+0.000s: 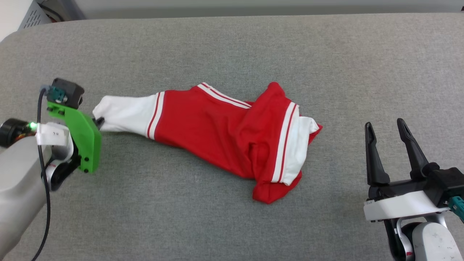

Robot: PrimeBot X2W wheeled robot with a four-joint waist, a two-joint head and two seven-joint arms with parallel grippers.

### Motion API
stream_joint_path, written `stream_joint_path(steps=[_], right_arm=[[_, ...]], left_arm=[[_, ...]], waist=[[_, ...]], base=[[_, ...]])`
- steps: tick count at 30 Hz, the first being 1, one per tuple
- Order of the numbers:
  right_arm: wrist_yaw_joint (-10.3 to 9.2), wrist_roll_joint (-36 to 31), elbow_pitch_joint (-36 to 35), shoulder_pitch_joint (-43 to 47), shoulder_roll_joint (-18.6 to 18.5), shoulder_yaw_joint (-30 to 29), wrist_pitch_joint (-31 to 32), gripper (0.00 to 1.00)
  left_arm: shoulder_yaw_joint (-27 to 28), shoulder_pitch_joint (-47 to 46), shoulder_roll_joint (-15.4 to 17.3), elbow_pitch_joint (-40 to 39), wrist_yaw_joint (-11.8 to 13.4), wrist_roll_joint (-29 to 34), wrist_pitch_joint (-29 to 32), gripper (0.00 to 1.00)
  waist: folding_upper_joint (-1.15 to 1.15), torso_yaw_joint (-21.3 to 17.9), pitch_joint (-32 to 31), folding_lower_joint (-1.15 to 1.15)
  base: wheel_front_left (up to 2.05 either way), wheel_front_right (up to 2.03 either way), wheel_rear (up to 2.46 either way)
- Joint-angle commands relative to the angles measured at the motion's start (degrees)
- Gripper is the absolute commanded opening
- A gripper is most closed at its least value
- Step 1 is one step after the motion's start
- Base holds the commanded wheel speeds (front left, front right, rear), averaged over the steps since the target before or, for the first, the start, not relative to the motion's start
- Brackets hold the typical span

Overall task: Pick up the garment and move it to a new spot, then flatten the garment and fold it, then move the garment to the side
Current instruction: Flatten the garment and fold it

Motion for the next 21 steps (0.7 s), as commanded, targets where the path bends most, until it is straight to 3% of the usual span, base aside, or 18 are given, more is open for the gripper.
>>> stream_joint_path(steps=[1,6,8,11,15,18,21], right_arm=[[-0.04,-0.1,0.2,0.9,-0.1,-0.1,-0.3,1.00],[-0.04,-0.3,0.5,1.4,-0.1,-0.4,-0.3,1.00],[-0.04,-0.5,0.4,1.5,-0.1,-1.1,-0.3,1.00],[-0.04,-1.5,-0.1,1.1,-0.1,-2.1,-0.3,1.00],[-0.04,-2.9,-1.2,-0.7,-0.1,-4.2,-0.3,1.00],[-0.04,-4.4,-2.3,-2.9,-0.4,-4.9,-0.3,1.00],[-0.04,-4.4,-2.1,-6.1,-2.5,-4.7,-0.3,1.00]], left_arm=[[0.1,1.9,0.2,1.1,0.4,-0.9,-0.5,0.00],[0.7,6.2,-1.8,6.0,-0.1,-3.6,-3.0,0.00],[1.5,7.0,-3.0,7.3,-0.1,-3.9,-6.2,1.00],[2.5,7.7,-4.6,8.4,0.9,-2.8,-13.3,1.00],[4.2,8.8,-6.4,7.9,4.1,-0.4,-22.8,1.00],[6.6,10.3,-7.6,5.4,6.9,1.5,-24.7,1.00],[14.9,12.7,-8.1,-1.7,10.8,6.4,-24.9,1.00]], waist=[[0.00,-0.2,-0.1,0.00],[0.00,-0.3,-1.1,0.00],[0.00,-0.1,-1.9,0.00],[0.00,0.5,-3.0,0.00],[0.00,1.9,-4.6,0.00],[0.00,3.2,-5.5,0.00],[0.00,4.6,-5.8,0.00]], base=[[0.00,0.00,0.00],[0.00,0.00,0.00],[0.00,0.00,0.00],[0.00,0.00,0.00],[0.00,0.00,0.00],[0.00,0.00,0.00],[0.00,0.00,0.00]])
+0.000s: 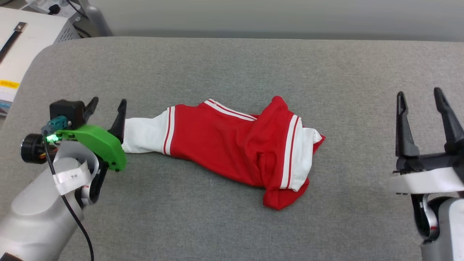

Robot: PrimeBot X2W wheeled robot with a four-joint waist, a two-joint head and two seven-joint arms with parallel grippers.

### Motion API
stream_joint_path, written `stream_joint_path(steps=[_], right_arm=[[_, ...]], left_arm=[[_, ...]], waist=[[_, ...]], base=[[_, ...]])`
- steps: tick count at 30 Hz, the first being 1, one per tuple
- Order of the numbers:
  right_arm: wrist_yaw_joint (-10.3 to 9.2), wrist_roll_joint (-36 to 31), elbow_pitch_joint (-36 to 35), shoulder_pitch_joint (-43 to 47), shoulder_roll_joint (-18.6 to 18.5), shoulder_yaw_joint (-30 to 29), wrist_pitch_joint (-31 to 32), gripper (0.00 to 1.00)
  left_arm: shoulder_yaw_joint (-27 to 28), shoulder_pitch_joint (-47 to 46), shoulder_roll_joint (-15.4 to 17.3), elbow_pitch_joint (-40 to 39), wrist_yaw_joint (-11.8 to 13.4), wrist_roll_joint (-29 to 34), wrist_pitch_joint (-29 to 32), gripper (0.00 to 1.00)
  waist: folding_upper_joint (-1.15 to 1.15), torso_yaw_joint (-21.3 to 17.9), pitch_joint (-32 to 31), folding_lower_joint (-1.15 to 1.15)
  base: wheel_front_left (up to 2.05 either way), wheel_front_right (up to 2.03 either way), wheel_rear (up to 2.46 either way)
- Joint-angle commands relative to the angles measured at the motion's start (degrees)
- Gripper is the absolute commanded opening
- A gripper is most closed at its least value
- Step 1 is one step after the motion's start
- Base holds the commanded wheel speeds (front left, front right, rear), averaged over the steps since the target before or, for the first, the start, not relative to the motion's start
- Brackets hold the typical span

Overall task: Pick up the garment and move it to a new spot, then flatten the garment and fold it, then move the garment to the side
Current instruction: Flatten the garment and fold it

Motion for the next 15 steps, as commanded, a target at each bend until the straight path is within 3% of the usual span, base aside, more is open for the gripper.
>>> stream_joint_path(steps=[1,7,11,15], right_arm=[[-0.04,0.3,0.4,-2.4,-1.6,0.3,-0.3,1.00],[-0.04,1.7,3.4,-10.6,-9.7,5.9,-0.3,1.00],[-0.04,5.1,9.5,-16.4,-15.9,12.2,-0.1,1.00],[-0.04,11.8,15.4,-23.7,-22.2,22.4,7.9,1.00]], left_arm=[[3.8,2.4,-0.5,-3.2,2.0,3.6,-0.3,1.00],[20.1,14.8,-4.0,-17.9,7.0,17.3,-0.4,1.00],[27.8,22.1,-8.2,-24.3,7.8,25.4,-0.4,1.00],[33.5,27.2,-13.2,-28.2,6.9,31.7,-0.4,1.00]], waist=[[0.00,1.8,-0.9,0.00],[0.00,3.9,-0.8,0.00],[0.00,5.0,-0.6,0.00],[0.00,6.0,0.0,0.00]], base=[[0.00,0.00,0.00],[0.00,0.00,0.00],[0.00,0.00,0.00],[0.00,0.00,0.00]])
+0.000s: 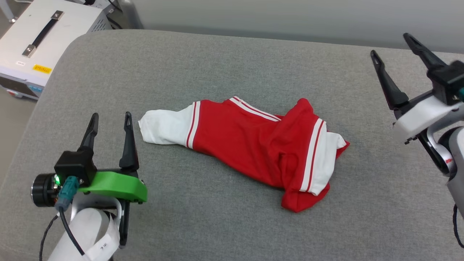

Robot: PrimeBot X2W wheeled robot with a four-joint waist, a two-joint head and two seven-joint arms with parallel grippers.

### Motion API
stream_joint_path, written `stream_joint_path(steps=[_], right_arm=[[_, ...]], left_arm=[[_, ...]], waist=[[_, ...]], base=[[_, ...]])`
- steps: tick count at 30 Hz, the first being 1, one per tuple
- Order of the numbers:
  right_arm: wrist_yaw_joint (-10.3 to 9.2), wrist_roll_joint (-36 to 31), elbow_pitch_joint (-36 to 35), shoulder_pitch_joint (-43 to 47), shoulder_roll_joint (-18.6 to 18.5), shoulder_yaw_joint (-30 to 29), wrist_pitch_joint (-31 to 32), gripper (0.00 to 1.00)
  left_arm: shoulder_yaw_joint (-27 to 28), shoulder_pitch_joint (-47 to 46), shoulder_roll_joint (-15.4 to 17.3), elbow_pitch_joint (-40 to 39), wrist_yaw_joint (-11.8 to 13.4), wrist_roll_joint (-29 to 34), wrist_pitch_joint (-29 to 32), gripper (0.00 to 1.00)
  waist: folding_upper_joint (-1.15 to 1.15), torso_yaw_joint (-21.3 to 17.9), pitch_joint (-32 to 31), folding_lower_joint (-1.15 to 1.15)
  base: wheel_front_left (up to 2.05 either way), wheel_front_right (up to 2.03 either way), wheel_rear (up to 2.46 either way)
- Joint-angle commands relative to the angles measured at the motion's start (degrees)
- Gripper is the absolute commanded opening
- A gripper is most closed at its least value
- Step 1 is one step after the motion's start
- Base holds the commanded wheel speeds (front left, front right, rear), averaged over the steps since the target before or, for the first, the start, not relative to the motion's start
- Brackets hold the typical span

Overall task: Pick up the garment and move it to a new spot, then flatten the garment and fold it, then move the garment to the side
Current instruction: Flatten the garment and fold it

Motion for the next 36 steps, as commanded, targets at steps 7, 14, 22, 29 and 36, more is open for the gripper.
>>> stream_joint_path(steps=[7,14,22,29,36], right_arm=[[-0.04,16.8,2.8,-13.7,-10.5,23.3,25.0,1.00],[-0.04,29.1,5.0,-24.2,-13.4,37.3,41.1,1.00],[-0.04,32.7,14.1,-29.4,-11.3,47.9,43.7,1.00],[-0.04,35.1,20.7,-27.3,-10.1,54.5,42.4,1.00],[-0.04,36.0,19.5,-28.3,-9.6,55.6,32.1,0.00]], left_arm=[[6.3,4.4,-9.4,-2.3,-4.8,7.9,-0.3,1.00],[9.7,4.1,-16.6,-2.2,-9.8,12.9,-0.3,1.00],[11.7,1.6,-19.6,-1.8,-13.2,15.2,-0.3,1.00],[11.9,1.1,-19.9,-1.5,-13.4,14.8,-0.3,1.00],[12.7,2.6,-19.9,-1.1,-12.9,15.0,-0.3,1.00]], waist=[[0.00,3.2,4.0,0.00],[0.00,6.6,8.7,0.00],[0.00,9.9,13.0,0.00],[0.00,10.6,13.7,0.00],[0.00,7.7,10.9,0.00]], base=[[0.00,0.00,0.00],[0.00,0.00,0.00],[0.00,0.00,0.00],[0.00,0.00,0.00],[0.00,0.00,0.00]])
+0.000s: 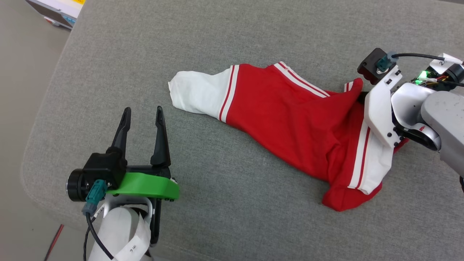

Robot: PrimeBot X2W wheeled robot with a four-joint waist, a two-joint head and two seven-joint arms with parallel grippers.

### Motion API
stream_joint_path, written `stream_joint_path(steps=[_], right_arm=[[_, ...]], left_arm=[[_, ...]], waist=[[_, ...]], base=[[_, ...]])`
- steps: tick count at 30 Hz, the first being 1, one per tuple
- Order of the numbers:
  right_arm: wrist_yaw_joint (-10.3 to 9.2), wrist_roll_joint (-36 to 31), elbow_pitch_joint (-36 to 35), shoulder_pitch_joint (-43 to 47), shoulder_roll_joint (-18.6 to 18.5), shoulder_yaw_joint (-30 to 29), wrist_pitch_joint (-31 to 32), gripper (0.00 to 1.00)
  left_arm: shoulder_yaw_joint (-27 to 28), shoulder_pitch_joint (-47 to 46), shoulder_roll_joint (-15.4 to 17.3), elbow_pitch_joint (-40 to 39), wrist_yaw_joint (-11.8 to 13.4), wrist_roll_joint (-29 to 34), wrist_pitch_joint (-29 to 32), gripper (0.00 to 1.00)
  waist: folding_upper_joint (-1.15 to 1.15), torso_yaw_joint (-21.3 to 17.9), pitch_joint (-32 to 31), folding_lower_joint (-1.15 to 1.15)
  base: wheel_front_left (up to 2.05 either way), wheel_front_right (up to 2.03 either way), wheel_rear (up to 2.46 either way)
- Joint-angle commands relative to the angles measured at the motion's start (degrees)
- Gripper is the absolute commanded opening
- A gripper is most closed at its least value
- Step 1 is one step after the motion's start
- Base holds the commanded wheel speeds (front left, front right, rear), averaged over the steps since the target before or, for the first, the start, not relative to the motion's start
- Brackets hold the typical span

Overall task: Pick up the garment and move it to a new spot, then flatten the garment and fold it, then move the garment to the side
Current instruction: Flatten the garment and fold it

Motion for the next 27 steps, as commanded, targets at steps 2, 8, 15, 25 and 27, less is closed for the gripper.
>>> stream_joint_path(steps=[2,8,15,25,27], right_arm=[[0.02,1.4,-0.2,1.8,0.1,1.5,-4.1,0.00],[0.02,2.9,-4.0,2.8,-3.0,0.0,-13.7,0.00],[0.02,5.0,-9.3,10.4,-9.1,-7.1,-20.1,0.00],[0.02,5.3,-13.1,25.2,-17.7,-24.7,-22.7,0.00],[0.02,4.7,-13.7,27.6,-19.1,-28.8,-22.3,0.00]], left_arm=[[0.4,0.8,-0.3,0.3,0.0,0.3,-0.3,1.00],[0.9,2.8,-0.4,0.5,-0.2,1.1,-0.3,1.00],[1.9,6.2,-0.4,1.0,-0.7,1.8,-0.3,1.00],[2.0,8.8,-0.4,1.2,-0.8,1.9,-0.3,1.00],[1.9,8.8,-0.4,1.3,-0.9,1.9,-0.3,1.00]], waist=[[0.00,-2.6,-3.1,0.00],[0.00,-5.3,-7.2,0.00],[0.00,-8.1,-10.7,0.00],[0.00,-11.6,-11.9,0.00],[0.00,-11.9,-12.0,0.00]], base=[[0.00,0.00,0.00],[0.00,0.00,0.00],[0.00,0.00,0.00],[0.00,0.00,0.00],[0.00,0.00,0.00]])
